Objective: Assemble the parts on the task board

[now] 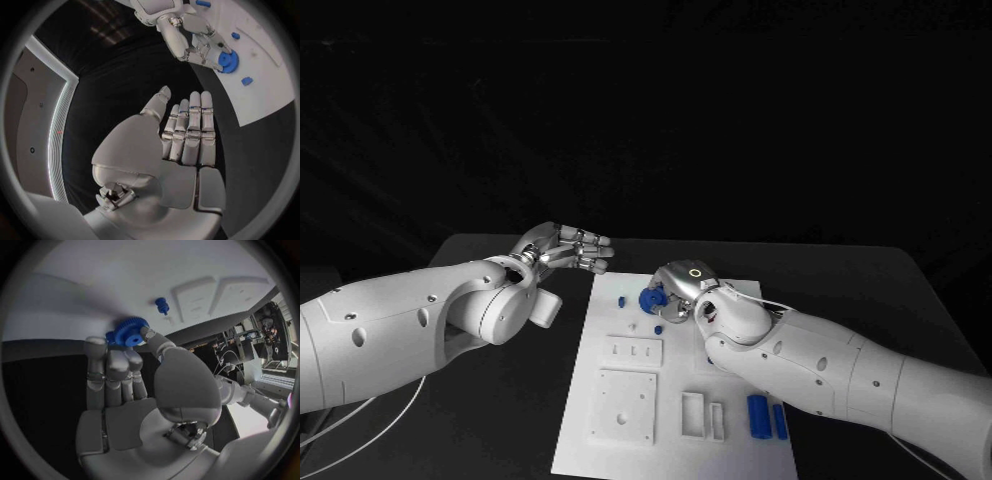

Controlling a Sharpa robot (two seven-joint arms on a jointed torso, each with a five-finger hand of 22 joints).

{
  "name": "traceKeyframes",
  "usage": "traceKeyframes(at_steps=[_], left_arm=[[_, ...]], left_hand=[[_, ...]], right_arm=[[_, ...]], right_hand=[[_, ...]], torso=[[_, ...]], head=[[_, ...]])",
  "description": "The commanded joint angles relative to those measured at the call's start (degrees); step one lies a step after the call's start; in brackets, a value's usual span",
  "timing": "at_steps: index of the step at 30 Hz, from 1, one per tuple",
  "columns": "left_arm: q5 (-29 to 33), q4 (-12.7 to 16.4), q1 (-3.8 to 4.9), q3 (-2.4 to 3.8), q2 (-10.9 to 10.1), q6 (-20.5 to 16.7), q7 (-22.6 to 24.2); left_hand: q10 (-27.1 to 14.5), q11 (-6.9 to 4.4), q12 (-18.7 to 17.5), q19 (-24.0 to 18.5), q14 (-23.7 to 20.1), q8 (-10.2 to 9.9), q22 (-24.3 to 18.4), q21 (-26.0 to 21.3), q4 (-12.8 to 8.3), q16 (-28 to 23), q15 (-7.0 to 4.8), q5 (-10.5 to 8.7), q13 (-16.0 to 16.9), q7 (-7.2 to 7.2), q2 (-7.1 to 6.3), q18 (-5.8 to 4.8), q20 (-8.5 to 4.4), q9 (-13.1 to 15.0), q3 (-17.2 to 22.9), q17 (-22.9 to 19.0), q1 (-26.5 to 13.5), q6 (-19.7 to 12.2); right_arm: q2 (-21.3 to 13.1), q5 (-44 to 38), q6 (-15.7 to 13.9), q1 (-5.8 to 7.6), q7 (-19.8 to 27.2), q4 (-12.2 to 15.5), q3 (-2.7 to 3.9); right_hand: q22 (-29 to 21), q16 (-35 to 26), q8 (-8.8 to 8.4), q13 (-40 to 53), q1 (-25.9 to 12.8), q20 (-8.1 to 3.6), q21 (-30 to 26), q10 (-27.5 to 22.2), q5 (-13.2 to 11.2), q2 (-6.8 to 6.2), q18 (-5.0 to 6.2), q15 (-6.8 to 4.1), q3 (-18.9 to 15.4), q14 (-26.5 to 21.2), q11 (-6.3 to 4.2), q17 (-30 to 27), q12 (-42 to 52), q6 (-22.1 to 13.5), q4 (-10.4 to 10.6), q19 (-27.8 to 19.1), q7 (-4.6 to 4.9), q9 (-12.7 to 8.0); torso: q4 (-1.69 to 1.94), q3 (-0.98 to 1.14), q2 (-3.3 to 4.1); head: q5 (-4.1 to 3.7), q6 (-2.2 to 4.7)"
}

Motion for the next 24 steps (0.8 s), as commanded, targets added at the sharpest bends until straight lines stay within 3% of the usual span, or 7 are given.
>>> traceKeyframes(at_steps=[1,5,7,11,17,24], left_arm=[[-0.13,0.09,0.03,0.04,0.13,0.80,0.23],[-0.13,0.06,0.03,0.04,0.13,0.83,0.24],[-0.13,0.04,0.03,0.04,0.12,0.88,0.25],[-0.13,0.03,0.02,0.04,0.12,1.00,0.32],[-0.13,-0.04,0.02,0.04,0.01,0.97,0.35],[-0.13,-0.10,0.02,0.03,-0.32,0.84,0.36]], left_hand=[[-0.31,-0.01,-0.20,0.28,-0.20,-0.13,0.05,-0.27,-0.07,0.10,0.19,-0.16,0.10,0.02,0.04,-0.05,-0.07,0.06,-0.23,0.08,-0.54,-0.31],[-0.31,-0.01,-0.20,0.28,-0.20,-0.13,0.05,-0.27,-0.07,0.10,0.19,-0.16,0.10,0.02,0.04,-0.05,-0.07,0.06,-0.23,0.08,-0.54,-0.31],[-0.31,-0.01,-0.20,0.28,-0.20,-0.13,0.05,-0.27,-0.07,0.10,0.19,-0.16,0.10,0.02,0.04,-0.05,-0.07,0.06,-0.23,0.08,-0.54,-0.31],[-0.37,0.00,-0.21,0.28,-0.21,-0.14,0.03,-0.33,-0.09,0.10,0.20,-0.16,0.09,0.03,0.00,-0.05,-0.06,0.06,-0.26,0.08,-0.52,-0.35],[-0.37,0.00,-0.21,0.28,-0.21,-0.14,0.03,-0.33,-0.09,0.10,0.20,-0.16,0.09,0.03,0.00,-0.05,-0.06,0.06,-0.26,0.08,-0.52,-0.35],[-0.37,0.00,-0.21,0.28,-0.21,-0.14,0.03,-0.33,-0.09,0.10,0.20,-0.16,0.09,0.03,0.00,-0.05,-0.06,0.06,-0.26,0.08,-0.52,-0.35]], right_arm=[[0.19,0.26,1.12,-0.12,0.13,-0.13,-0.09],[0.10,0.87,0.56,-0.12,0.32,0.02,-0.10],[-0.11,1.34,0.07,-0.12,0.46,0.26,-0.11],[-1.10,3.11,-1.43,-0.12,0.71,1.46,-0.10],[-3.45,5.83,-3.19,-0.09,1.16,4.26,0.08],[-7.53,9.74,-4.15,-0.02,2.25,8.90,1.83]], right_hand=[[4.04,-0.38,-0.27,-0.26,0.25,0.09,-0.26,-0.20,-1.19,-0.79,-0.75,-0.18,-1.33,0.02,-0.68,-0.08,-0.48,-4.58,0.23,2.32,-0.40,-0.14],[4.04,-0.53,-0.54,-0.61,1.29,-0.51,-0.64,-0.16,-1.13,-0.71,-1.28,-0.72,-4.90,0.04,-1.36,-0.10,-0.77,-11.58,1.06,2.45,-0.73,-0.38],[4.03,-0.57,-0.60,-0.61,1.34,-0.58,-0.73,-0.12,-0.74,-0.79,-1.33,-0.71,-5.59,0.03,-1.28,-0.11,-0.75,-12.64,1.23,2.48,-0.62,-0.43],[4.08,-0.51,-0.56,-0.57,1.53,-0.53,-0.78,-0.10,1.87,-0.52,-1.26,-0.53,-7.18,0.07,-0.80,0.06,-0.69,-11.41,2.22,2.65,-0.16,-0.39],[4.11,-0.39,-0.51,-0.47,1.17,-0.25,-0.79,-0.10,2.54,-0.54,-0.87,-0.33,-6.92,0.05,-0.48,0.24,-0.50,-9.22,2.63,2.72,0.09,-0.33],[4.11,-0.38,-0.41,-0.37,0.97,0.00,-0.82,-0.10,2.41,-0.36,-0.64,-0.04,-6.50,0.04,-0.03,0.23,-0.30,-6.46,3.03,2.72,0.40,-0.23]], torso=[[0.03,-0.03,0.00],[0.07,-0.07,-0.02],[0.04,-0.06,-0.04],[0.02,-0.04,0.00],[-0.29,0.05,-0.12],[-0.50,0.25,-0.25]], head=[[0.03,-0.01],[0.03,-0.02],[0.10,-0.02],[0.21,-0.07],[0.43,-0.08],[0.22,0.19]])
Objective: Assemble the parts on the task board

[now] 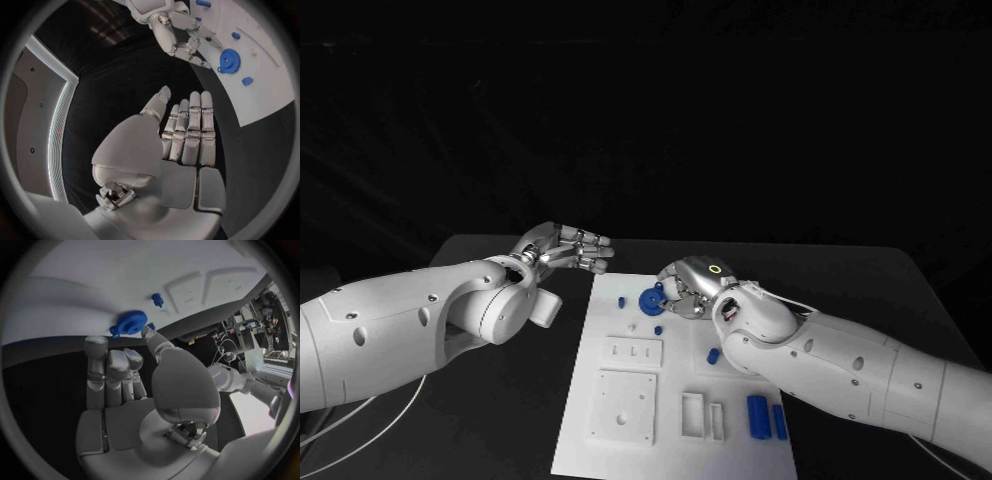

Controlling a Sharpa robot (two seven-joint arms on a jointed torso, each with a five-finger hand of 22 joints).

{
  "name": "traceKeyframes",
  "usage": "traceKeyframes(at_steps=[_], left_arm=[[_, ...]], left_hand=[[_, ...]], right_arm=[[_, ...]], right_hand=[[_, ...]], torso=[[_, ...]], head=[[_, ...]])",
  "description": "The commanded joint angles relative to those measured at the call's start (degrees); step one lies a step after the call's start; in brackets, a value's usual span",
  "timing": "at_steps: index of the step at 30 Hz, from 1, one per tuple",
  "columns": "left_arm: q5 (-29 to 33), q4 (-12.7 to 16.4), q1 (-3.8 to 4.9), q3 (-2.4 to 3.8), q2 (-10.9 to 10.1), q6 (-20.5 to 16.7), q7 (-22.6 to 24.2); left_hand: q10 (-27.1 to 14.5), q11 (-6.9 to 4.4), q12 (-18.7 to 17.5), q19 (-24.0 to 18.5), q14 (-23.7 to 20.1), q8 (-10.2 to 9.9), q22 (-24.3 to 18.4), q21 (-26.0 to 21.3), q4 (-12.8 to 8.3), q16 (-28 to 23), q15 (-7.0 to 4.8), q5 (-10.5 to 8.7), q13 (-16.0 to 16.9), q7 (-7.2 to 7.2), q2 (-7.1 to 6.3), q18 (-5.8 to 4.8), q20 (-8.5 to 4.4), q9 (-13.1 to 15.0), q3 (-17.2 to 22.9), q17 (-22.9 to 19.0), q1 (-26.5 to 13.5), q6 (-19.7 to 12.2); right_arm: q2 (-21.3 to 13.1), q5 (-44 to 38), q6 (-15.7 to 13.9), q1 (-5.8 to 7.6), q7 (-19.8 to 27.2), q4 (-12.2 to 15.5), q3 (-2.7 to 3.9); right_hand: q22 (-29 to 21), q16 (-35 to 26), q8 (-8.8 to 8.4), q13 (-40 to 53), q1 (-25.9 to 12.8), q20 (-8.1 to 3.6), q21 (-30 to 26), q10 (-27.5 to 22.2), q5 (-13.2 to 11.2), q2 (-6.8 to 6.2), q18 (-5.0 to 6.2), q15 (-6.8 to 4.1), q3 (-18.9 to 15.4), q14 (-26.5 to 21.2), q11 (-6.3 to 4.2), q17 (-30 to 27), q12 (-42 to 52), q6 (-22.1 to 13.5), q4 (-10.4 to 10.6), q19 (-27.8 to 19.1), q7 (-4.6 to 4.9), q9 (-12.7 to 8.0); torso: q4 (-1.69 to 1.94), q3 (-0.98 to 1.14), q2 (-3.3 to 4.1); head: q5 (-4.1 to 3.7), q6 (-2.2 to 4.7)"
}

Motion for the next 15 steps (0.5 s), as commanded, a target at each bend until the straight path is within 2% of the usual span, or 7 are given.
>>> traceKeyframes(at_steps=[1,3,6,10,12,13,15], left_arm=[[-0.13,0.01,0.03,0.03,-0.12,0.67,0.38],[-0.12,-0.02,0.03,0.03,-0.31,0.62,0.38],[-0.12,-0.16,0.03,0.02,-0.43,0.55,0.39],[-0.12,-0.38,0.03,0.02,-0.27,0.64,0.44],[-0.12,-0.47,0.03,0.02,-0.15,0.70,0.45],[-0.12,-0.51,0.03,0.02,-0.07,0.74,0.45],[-0.12,-0.57,0.02,0.02,0.05,0.82,0.46]], left_hand=[[-0.37,0.00,-0.21,0.28,-0.21,-0.14,0.05,-0.33,-0.09,0.10,0.20,-0.16,0.09,0.02,0.00,-0.05,-0.06,0.06,-0.26,0.09,-0.52,-0.35],[-0.37,0.00,-0.21,0.28,-0.21,-0.14,0.05,-0.33,-0.09,0.10,0.20,-0.16,0.09,0.02,0.00,-0.05,-0.06,0.06,-0.26,0.09,-0.52,-0.35],[-0.37,0.00,-0.21,0.28,-0.21,-0.14,0.05,-0.33,-0.09,0.10,0.20,-0.16,0.09,0.02,0.00,-0.05,-0.06,0.06,-0.26,0.09,-0.52,-0.35],[-0.39,0.01,-0.20,0.34,-0.19,-0.13,0.04,-0.39,-0.08,0.11,0.20,-0.15,0.10,0.02,0.02,-0.04,-0.05,0.06,-0.30,0.09,-0.59,-0.30],[-0.39,0.01,-0.20,0.34,-0.19,-0.13,0.04,-0.39,-0.08,0.11,0.20,-0.15,0.10,0.02,0.02,-0.04,-0.05,0.06,-0.30,0.09,-0.59,-0.30],[-0.39,0.01,-0.20,0.34,-0.19,-0.13,0.04,-0.39,-0.08,0.11,0.20,-0.15,0.10,0.02,0.02,-0.04,-0.05,0.06,-0.30,0.09,-0.59,-0.30],[-0.39,0.00,-0.21,0.35,-0.20,-0.13,0.03,-0.41,-0.08,0.10,0.20,-0.14,0.09,0.01,0.04,-0.04,-0.06,0.06,-0.28,0.09,-0.57,-0.30]], right_arm=[[-1.59,4.63,-1.28,0.04,1.63,1.73,0.61],[-2.77,5.90,-0.29,0.06,2.14,2.60,1.16],[-3.26,6.96,1.25,0.08,2.70,2.64,1.57],[-2.74,7.62,3.45,0.10,2.83,1.87,1.77],[-2.13,7.79,4.49,0.10,2.83,1.19,1.81],[-1.73,7.86,4.99,0.10,2.83,0.74,1.82],[-0.92,7.94,5.72,0.10,2.87,-0.18,1.80]], right_hand=[[4.15,-0.10,-0.17,0.10,-0.12,0.28,-0.05,-0.05,-0.01,0.28,0.28,0.42,0.41,0.02,0.40,0.08,0.33,1.33,0.33,2.51,0.02,0.08],[4.14,-0.09,-0.18,0.16,-0.13,0.31,-0.09,-0.07,0.25,0.29,0.35,0.55,0.63,0.01,0.68,0.10,0.42,1.55,0.28,2.49,0.35,0.08],[4.17,-0.07,-0.19,0.20,-0.25,0.38,0.00,-0.14,0.73,0.31,0.45,0.50,0.54,-0.02,0.62,0.11,0.49,1.40,0.27,2.46,0.30,0.07],[4.21,0.00,-0.20,0.26,0.08,0.31,0.13,-0.24,2.19,0.80,0.43,0.39,2.28,-0.04,0.45,0.22,0.55,0.98,-0.63,2.43,0.23,0.05],[4.25,0.00,-0.21,0.29,0.17,0.21,0.24,-0.35,5.42,0.92,0.37,0.28,4.24,-0.06,0.32,0.23,0.51,0.48,-1.62,2.41,0.24,0.03],[4.26,0.02,-0.18,0.32,-0.61,0.14,0.29,-0.37,5.90,0.78,0.32,0.17,5.98,-0.04,0.24,0.27,0.52,0.26,-2.38,2.37,0.24,0.04],[4.29,-0.06,-0.24,0.35,-1.01,-0.05,0.39,-0.47,8.27,1.33,0.24,-0.01,8.35,-0.09,-0.12,0.24,0.47,-0.50,-2.99,2.35,0.06,0.00]], torso=[[-0.30,0.23,-0.15],[-0.56,0.29,-0.18],[-1.07,0.45,-0.23],[-1.06,0.50,-0.23],[-1.03,0.55,-0.20],[-0.95,0.49,-0.17],[-0.84,0.43,-0.17]], head=[[-0.01,0.18],[-0.08,0.28],[-0.12,0.39],[-0.17,0.46],[-0.17,0.43],[-0.22,0.41],[-0.25,0.34]])
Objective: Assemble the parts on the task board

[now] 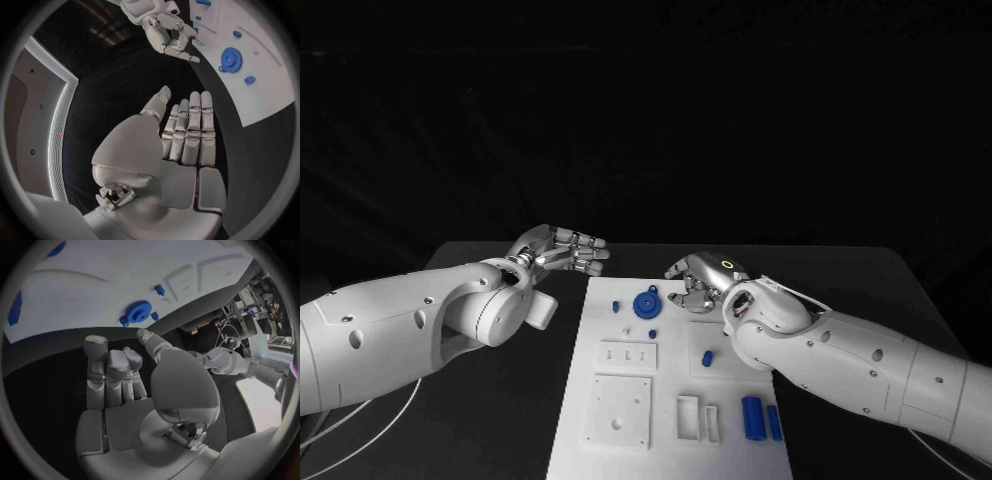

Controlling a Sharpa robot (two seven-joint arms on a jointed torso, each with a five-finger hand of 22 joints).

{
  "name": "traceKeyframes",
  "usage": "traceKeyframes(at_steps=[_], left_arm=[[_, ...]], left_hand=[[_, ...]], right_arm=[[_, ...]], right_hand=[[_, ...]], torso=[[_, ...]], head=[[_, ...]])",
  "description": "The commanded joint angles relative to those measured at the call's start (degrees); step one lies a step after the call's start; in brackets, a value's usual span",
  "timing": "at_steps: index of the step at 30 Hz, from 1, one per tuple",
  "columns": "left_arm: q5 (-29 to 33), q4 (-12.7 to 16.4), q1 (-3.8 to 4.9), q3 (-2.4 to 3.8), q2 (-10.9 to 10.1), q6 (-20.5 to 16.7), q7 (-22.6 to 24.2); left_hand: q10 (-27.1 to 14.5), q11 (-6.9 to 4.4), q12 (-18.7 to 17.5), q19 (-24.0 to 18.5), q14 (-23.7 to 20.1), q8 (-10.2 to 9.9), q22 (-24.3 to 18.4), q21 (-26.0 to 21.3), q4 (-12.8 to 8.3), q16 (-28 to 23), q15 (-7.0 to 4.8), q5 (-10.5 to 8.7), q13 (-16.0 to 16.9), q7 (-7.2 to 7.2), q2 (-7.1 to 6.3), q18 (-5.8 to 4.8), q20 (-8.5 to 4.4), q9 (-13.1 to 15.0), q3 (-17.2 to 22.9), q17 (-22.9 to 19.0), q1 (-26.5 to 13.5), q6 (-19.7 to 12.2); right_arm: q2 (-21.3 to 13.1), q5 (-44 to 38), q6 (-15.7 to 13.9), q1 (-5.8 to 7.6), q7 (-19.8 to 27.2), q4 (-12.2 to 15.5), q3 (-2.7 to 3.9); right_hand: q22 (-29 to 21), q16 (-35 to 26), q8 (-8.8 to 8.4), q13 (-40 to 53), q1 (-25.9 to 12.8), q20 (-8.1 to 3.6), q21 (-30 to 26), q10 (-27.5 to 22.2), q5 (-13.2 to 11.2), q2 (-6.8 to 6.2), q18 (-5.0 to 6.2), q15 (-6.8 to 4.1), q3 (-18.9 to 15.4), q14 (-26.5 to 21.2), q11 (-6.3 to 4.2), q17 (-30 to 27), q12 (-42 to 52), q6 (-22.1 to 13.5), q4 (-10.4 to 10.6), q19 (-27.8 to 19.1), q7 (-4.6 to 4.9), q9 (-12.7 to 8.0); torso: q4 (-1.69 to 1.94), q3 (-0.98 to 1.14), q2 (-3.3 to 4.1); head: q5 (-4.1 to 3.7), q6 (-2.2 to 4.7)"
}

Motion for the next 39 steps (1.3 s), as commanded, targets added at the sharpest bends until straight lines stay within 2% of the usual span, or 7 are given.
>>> traceKeyframes(at_steps=[1,6,12,18,23,28,39], left_arm=[[-0.12,-0.01,0.01,0.03,0.27,0.85,0.46],[-0.12,-0.12,0.00,0.03,0.43,0.95,0.46],[-0.12,-0.23,0.00,0.03,0.54,1.03,0.44],[-0.12,-0.34,-0.01,0.03,0.75,1.11,0.42],[-0.12,-0.40,-0.01,0.03,0.99,1.27,0.42],[-0.12,-0.53,-0.05,0.03,1.12,1.34,0.40],[-0.12,-0.66,-0.11,0.03,1.16,1.37,0.38]], left_hand=[[-0.39,0.00,-0.21,0.35,-0.20,-0.13,0.04,-0.41,-0.08,0.10,0.20,-0.14,0.09,0.01,0.04,-0.04,-0.06,0.06,-0.28,0.09,-0.57,-0.30],[-0.39,0.00,-0.21,0.35,-0.20,-0.13,0.04,-0.41,-0.08,0.10,0.20,-0.14,0.09,0.01,0.04,-0.04,-0.06,0.06,-0.28,0.09,-0.57,-0.30],[-0.39,0.00,-0.21,0.35,-0.20,-0.13,0.04,-0.41,-0.08,0.10,0.20,-0.14,0.09,0.01,0.04,-0.04,-0.06,0.06,-0.28,0.09,-0.57,-0.30],[-0.39,0.00,-0.21,0.35,-0.20,-0.13,0.04,-0.41,-0.08,0.10,0.20,-0.14,0.09,0.01,0.04,-0.04,-0.06,0.06,-0.28,0.09,-0.57,-0.30],[-0.39,0.00,-0.21,0.35,-0.20,-0.13,0.04,-0.41,-0.08,0.10,0.20,-0.14,0.09,0.01,0.04,-0.04,-0.06,0.06,-0.28,0.09,-0.57,-0.30],[-0.39,0.00,-0.21,0.35,-0.20,-0.13,0.04,-0.41,-0.08,0.10,0.20,-0.14,0.09,0.01,0.04,-0.04,-0.06,0.06,-0.28,0.09,-0.57,-0.30],[-0.39,0.00,-0.21,0.35,-0.20,-0.13,0.04,-0.41,-0.08,0.10,0.20,-0.14,0.09,0.01,0.04,-0.04,-0.06,0.06,-0.28,0.09,-0.57,-0.30]], right_arm=[[1.26,1.59,4.06,-0.02,1.12,-1.43,-0.02],[3.35,1.46,4.59,-0.03,1.24,-3.76,-0.22],[5.21,1.22,5.34,-0.05,1.23,-5.95,-0.68],[6.76,1.11,6.56,-0.08,1.17,-7.87,-1.50],[7.64,0.85,7.06,-0.12,1.09,-9.13,-1.97],[7.90,0.52,7.20,-0.18,1.01,-9.62,-2.14],[7.48,0.06,7.34,-0.28,0.64,-9.39,-2.28]], right_hand=[[4.31,-0.08,-0.26,0.10,-0.54,-0.14,0.34,-0.17,3.55,0.30,0.21,-0.33,3.06,-0.10,-0.45,0.01,0.21,-0.88,-1.33,2.32,0.01,-0.03],[4.45,-0.14,-0.37,0.23,-3.76,-0.71,1.30,-0.30,8.94,1.32,0.09,-0.78,12.78,-0.17,-1.00,0.15,0.02,-2.22,-5.35,2.00,-0.18,-0.09],[4.46,-0.14,-0.31,0.42,-6.73,-0.92,3.86,-0.23,11.89,2.87,0.30,-1.09,18.78,-0.26,-1.11,0.42,-0.13,-2.30,-8.23,1.01,-0.38,-0.07],[4.38,-0.24,-0.30,0.54,-7.93,-1.06,4.69,-0.29,11.90,3.84,0.32,-1.19,20.17,-0.27,-1.41,0.47,-0.18,-2.11,-8.55,0.57,-0.49,-0.05],[4.31,-0.30,-0.30,0.57,-8.16,-1.10,4.58,-0.41,10.78,4.20,0.29,-1.22,20.56,-0.25,-1.48,0.45,-0.24,-2.20,-8.39,0.52,-0.48,-0.06],[4.31,-0.33,-0.27,0.63,-8.30,-1.10,4.60,-0.38,10.86,4.26,0.28,-1.20,20.78,-0.24,-1.47,0.44,-0.19,-1.71,-8.52,0.51,-0.48,-0.04],[4.31,-0.33,-0.22,0.67,-8.37,-1.05,4.69,-0.34,11.18,4.27,0.36,-1.11,20.81,-0.23,-1.28,0.48,-0.19,-0.57,-8.80,0.49,-0.36,0.01]], torso=[[0.18,-0.08,0.04],[0.27,-0.18,0.11],[0.51,-0.25,0.22],[0.49,-0.25,0.25],[0.93,-0.34,0.35],[1.19,-0.42,0.46],[1.14,-0.40,0.43]], head=[[-0.05,-0.18],[0.10,-0.42],[0.09,-0.57],[0.26,-0.78],[0.27,-1.16],[0.28,-1.22],[0.08,-1.20]])
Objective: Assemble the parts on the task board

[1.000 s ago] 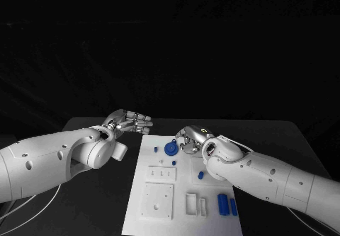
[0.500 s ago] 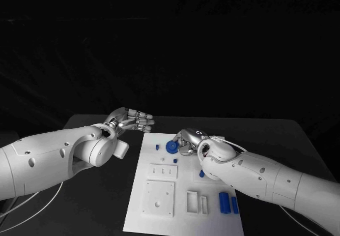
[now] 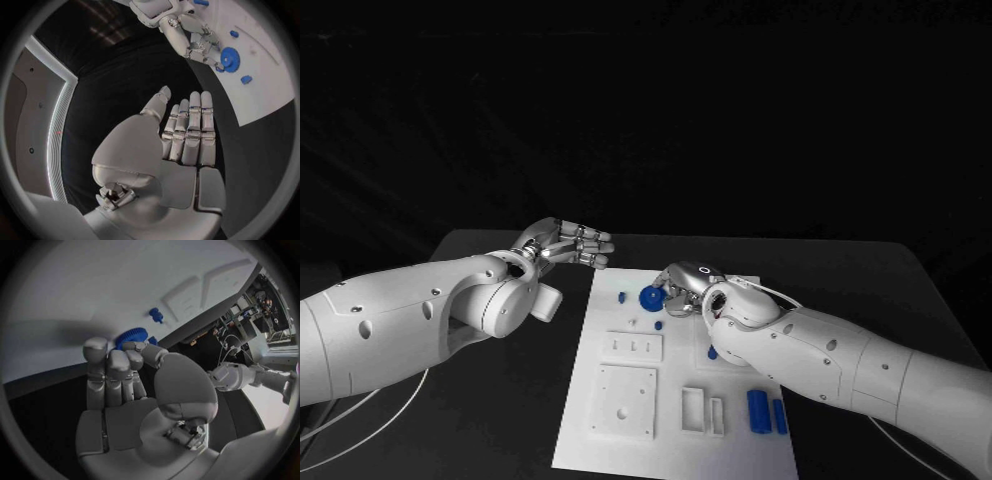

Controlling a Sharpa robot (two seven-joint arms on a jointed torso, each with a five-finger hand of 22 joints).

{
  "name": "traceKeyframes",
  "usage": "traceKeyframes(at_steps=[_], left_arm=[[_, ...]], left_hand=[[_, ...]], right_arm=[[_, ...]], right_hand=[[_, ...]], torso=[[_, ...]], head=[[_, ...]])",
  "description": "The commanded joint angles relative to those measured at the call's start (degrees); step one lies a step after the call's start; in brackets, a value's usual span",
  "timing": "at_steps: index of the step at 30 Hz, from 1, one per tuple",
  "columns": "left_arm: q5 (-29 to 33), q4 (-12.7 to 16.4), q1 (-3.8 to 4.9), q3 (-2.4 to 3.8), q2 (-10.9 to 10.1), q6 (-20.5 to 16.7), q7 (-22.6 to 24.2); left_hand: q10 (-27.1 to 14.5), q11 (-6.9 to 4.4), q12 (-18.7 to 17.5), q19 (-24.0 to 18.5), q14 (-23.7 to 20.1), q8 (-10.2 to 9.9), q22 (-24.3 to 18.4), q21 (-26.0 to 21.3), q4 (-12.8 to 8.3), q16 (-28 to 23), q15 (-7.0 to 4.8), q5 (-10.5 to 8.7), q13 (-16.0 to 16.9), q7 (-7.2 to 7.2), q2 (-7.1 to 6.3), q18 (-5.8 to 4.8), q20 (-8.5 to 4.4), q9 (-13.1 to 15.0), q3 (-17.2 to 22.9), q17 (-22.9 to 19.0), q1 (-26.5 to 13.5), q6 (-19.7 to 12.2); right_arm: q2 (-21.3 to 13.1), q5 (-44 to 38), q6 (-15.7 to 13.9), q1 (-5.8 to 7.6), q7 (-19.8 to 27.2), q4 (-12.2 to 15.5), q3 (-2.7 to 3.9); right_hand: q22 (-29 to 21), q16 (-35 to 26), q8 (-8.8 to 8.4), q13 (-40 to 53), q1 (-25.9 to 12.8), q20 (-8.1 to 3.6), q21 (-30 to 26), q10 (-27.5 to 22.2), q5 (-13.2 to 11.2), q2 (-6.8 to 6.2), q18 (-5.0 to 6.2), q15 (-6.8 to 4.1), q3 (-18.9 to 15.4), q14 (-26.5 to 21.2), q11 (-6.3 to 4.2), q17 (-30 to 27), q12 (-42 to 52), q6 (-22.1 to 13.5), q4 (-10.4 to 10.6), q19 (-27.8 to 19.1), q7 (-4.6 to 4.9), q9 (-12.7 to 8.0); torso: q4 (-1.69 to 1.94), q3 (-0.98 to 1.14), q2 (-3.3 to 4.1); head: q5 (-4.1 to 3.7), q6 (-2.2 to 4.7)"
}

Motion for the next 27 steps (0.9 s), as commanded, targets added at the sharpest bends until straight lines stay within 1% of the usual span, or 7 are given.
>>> traceKeyframes(at_steps=[1,7,12,18,21,25,27], left_arm=[[-0.12,0.05,0.00,0.03,0.11,0.85,0.37],[-0.12,-0.06,-0.02,0.03,-0.06,0.77,0.36],[-0.12,-0.29,-0.04,0.03,-0.12,0.71,0.35],[-0.12,-0.66,-0.10,0.03,-0.06,0.69,0.31],[-0.12,-0.80,-0.15,0.02,-0.05,0.69,0.29],[-0.08,-0.90,-0.30,0.01,-0.17,0.70,0.28],[-0.04,-0.91,-0.36,0.01,-0.23,0.73,0.30]], left_hand=[[-0.39,0.00,-0.21,0.35,-0.20,-0.13,0.05,-0.19,-0.08,0.10,0.20,-0.14,0.09,0.01,0.04,-0.04,-0.06,0.06,-0.28,0.08,-0.57,-0.30],[-0.39,0.00,-0.21,0.35,-0.20,-0.13,0.05,-0.19,-0.08,0.10,0.20,-0.14,0.09,0.01,0.04,-0.04,-0.06,0.06,-0.28,0.08,-0.57,-0.30],[-0.39,0.00,-0.21,0.35,-0.20,-0.13,0.05,-0.19,-0.08,0.10,0.20,-0.14,0.09,0.01,0.04,-0.04,-0.06,0.06,-0.28,0.08,-0.57,-0.30],[-0.39,0.00,-0.21,0.35,-0.20,-0.13,0.05,-0.19,-0.08,0.10,0.20,-0.14,0.09,0.01,0.04,-0.04,-0.06,0.06,-0.28,0.08,-0.57,-0.30],[-0.39,0.00,-0.21,0.35,-0.20,-0.13,0.05,-0.19,-0.08,0.10,0.20,-0.14,0.09,0.01,0.04,-0.04,-0.06,0.06,-0.28,0.08,-0.57,-0.30],[-0.39,0.00,-0.21,0.35,-0.20,-0.13,0.05,-0.19,-0.08,0.10,0.20,-0.14,0.09,0.01,0.04,-0.04,-0.06,0.06,-0.28,0.08,-0.57,-0.30],[-0.39,0.00,-0.21,0.35,-0.20,-0.13,0.05,-0.19,-0.08,0.10,0.20,-0.14,0.09,0.01,0.04,-0.04,-0.06,0.06,-0.28,0.08,-0.57,-0.30]], right_arm=[[-0.26,-0.94,1.10,-0.21,0.00,0.36,-0.13],[-1.09,0.15,-5.30,-0.39,1.82,1.29,-0.16],[-1.76,3.78,-10.40,-0.44,7.24,1.98,-0.16],[-2.60,6.49,-14.27,-0.45,11.41,2.70,-0.14],[-3.37,7.20,-15.20,-0.45,12.22,3.35,-0.05],[-6.02,8.23,-15.38,-0.44,12.62,5.79,0.52],[-7.40,8.65,-14.84,-0.43,12.62,6.95,0.85]], right_hand=[[4.32,-0.33,0.17,0.07,-0.53,-0.30,0.25,0.05,0.24,0.18,0.36,-0.23,0.17,0.20,0.02,0.02,-0.16,1.05,-0.09,0.80,0.11,0.12],[4.45,-0.29,0.15,0.15,-0.44,-0.28,0.99,0.19,-0.11,-0.09,0.44,-0.28,-0.21,0.21,-0.04,0.06,-0.03,1.21,-0.14,0.97,0.08,0.12],[4.28,-1.02,0.13,-0.25,-0.08,-0.45,0.54,-0.19,-1.11,-0.54,0.28,-0.64,-1.58,0.10,-0.70,-0.63,-0.66,-0.26,0.56,0.75,-0.51,0.08],[3.87,-1.79,-0.02,-0.69,1.10,-1.04,-0.96,-0.52,-6.46,-1.02,-0.44,-1.14,-4.52,0.15,-1.42,-1.12,-1.36,-3.64,1.68,0.89,-1.73,-0.05],[3.91,-1.87,-0.10,-0.79,1.84,-1.02,-1.42,-0.46,-7.34,-1.19,-0.51,-0.97,-4.78,0.19,-1.09,-1.08,-1.47,-5.61,1.73,1.13,-0.95,-0.13],[4.11,-1.80,-0.05,-0.75,2.63,-0.28,-1.88,-0.33,-7.47,-1.80,0.02,-0.15,-6.46,0.25,0.17,-0.90,-1.31,-3.30,1.58,1.40,0.67,-0.07],[4.05,-1.79,-0.08,-0.69,3.12,0.37,-2.25,-0.37,-7.40,-1.92,0.41,0.59,-9.23,0.27,1.07,-0.89,-1.10,-0.37,1.76,1.50,1.38,-0.01]], torso=[[0.09,0.03,-0.05],[0.00,0.09,-0.07],[-0.16,0.14,-0.07],[-0.26,0.29,-0.17],[-0.41,0.47,-0.28],[-0.74,0.73,-0.48],[-0.96,0.86,-0.59]], head=[[-0.07,-0.01],[-0.23,0.32],[-0.41,0.66],[-0.77,1.06],[-0.80,1.06],[-0.86,1.15],[-0.84,1.23]])
